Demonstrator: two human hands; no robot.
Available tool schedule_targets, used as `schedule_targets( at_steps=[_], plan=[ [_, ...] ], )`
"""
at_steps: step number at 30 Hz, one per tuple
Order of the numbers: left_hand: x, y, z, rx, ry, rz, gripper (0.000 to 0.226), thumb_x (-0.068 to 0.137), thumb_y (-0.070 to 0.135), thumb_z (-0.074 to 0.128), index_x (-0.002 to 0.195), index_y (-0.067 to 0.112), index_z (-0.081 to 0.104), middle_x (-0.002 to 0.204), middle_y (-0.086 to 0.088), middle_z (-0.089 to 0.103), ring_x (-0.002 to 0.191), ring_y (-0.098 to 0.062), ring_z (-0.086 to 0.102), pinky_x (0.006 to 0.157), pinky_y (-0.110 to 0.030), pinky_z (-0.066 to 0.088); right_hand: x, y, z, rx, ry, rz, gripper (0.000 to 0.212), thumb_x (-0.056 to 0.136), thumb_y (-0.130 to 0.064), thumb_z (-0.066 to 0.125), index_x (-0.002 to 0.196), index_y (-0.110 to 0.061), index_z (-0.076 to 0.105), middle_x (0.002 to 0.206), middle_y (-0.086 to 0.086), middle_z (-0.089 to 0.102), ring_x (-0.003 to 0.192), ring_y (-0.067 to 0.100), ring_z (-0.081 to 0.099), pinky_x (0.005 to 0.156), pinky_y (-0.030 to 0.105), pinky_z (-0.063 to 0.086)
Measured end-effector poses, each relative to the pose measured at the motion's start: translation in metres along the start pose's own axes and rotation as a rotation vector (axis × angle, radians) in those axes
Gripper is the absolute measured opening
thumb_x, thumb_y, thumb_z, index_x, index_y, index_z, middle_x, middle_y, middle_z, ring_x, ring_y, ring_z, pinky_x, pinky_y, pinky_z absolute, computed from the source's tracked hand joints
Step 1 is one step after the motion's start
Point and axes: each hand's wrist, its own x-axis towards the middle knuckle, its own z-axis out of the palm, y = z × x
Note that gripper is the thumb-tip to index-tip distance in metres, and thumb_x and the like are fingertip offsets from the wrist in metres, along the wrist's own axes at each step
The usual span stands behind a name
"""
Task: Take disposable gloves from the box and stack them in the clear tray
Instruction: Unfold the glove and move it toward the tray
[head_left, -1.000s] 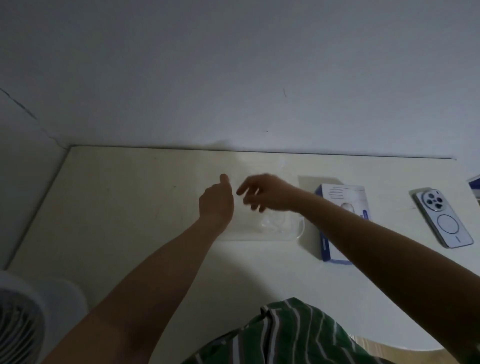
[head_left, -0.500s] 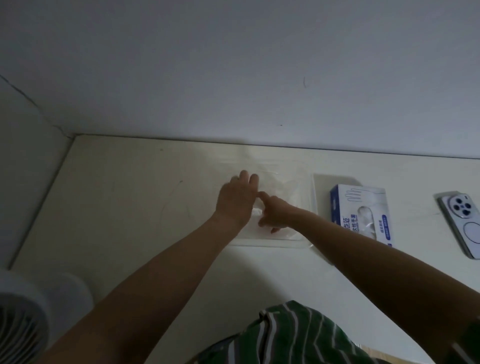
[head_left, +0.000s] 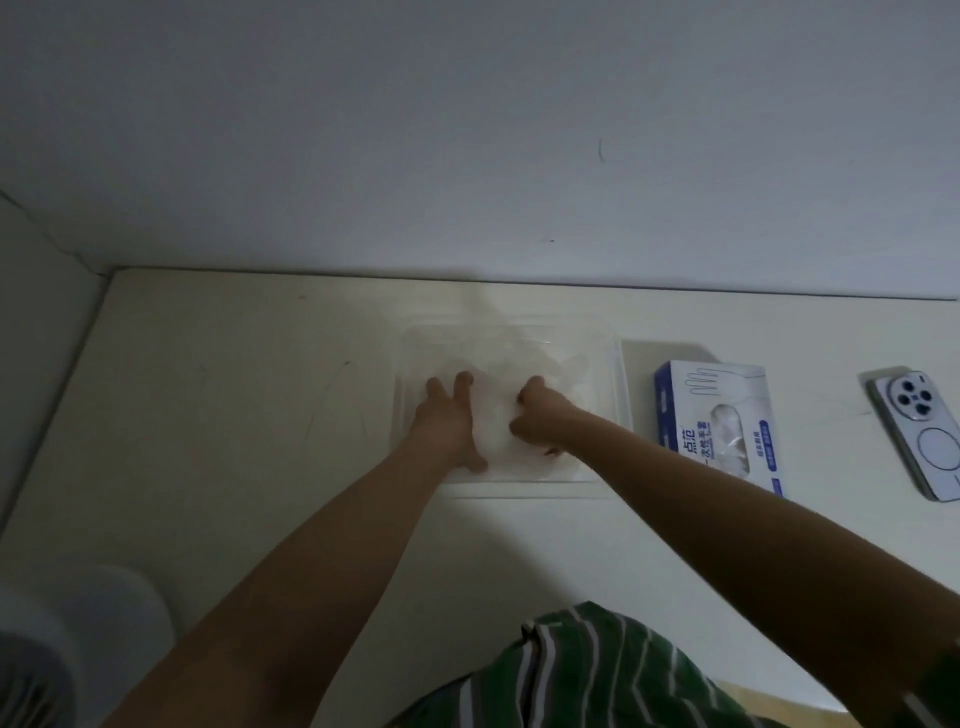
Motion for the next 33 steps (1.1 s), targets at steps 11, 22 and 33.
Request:
schedule_targets(
  at_steps=[11,22,33],
  plan=[
    [-0.008,0.012,-0.007,0.115,-0.082,-0.070,0.133,0.070,0.035,0.085,0.151,0.019,-0.019,0.155,-0.024,-0.010,0.138,-0.044,0.028,0.110,-0.043,0.034,-0.001,0.012,0.008,-0.374,0.072,0.028,0.106,0.090,-0.016,0.064,0.149,-0.004,-0.023,0.155,0.022,0.007,0.137,0.039,0.027,0.107,0.043,0.041],
    [-0.048,0.049,-0.040,0.077,0.502,0.106,0.021,0.092,0.019,0.050,0.104,0.013,0.065,0.103,-0.009,0.066,0.095,-0.029,0.062,0.080,-0.035,0.049,-0.073,0.022,-0.074,0.087,0.318,-0.455,0.017,0.091,-0.016,0.063,0.105,-0.010,0.068,0.079,0.003,0.068,0.060,0.017,0.067,0.053,0.025,0.058],
    [-0.065,0.220,0.003,-0.162,0.319,0.563,0.017,0.087,0.023,0.063,0.102,0.019,0.059,0.091,-0.002,0.066,0.086,-0.024,0.063,0.072,-0.030,0.048,-0.074,0.196,-0.104,-0.088,0.499,-0.120,0.018,0.087,-0.015,0.062,0.104,-0.016,0.069,0.106,0.006,0.069,0.087,0.019,0.063,0.074,0.028,0.051]
  ],
)
